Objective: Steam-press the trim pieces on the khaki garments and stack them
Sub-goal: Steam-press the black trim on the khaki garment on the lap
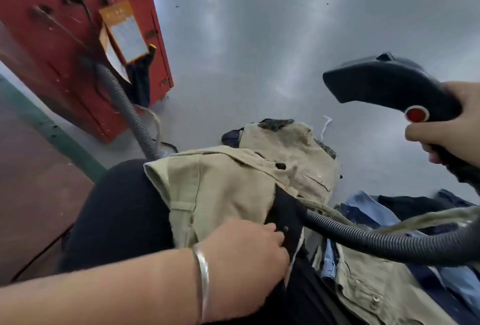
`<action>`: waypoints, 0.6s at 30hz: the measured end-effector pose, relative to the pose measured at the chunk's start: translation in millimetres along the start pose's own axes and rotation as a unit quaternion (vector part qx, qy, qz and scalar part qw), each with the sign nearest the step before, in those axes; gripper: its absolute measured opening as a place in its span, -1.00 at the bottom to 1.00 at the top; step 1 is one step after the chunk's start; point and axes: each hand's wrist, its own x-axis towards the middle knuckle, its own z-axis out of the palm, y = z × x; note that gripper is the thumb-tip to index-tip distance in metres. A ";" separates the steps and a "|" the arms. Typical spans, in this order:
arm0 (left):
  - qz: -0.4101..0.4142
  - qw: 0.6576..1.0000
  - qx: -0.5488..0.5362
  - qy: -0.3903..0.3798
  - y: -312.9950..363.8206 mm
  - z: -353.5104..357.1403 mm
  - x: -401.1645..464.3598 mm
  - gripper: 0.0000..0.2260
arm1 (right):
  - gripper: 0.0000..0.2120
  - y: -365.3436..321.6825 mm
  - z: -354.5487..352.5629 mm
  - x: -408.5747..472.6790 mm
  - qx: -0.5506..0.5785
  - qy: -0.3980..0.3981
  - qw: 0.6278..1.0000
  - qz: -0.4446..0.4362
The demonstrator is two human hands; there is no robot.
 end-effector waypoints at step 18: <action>-0.124 0.984 -0.103 -0.076 -49.6 5.9 -61.9 -0.23 | -0.68 -39.8 38.7 -94.7 -0.120 -0.093 0.985 -0.079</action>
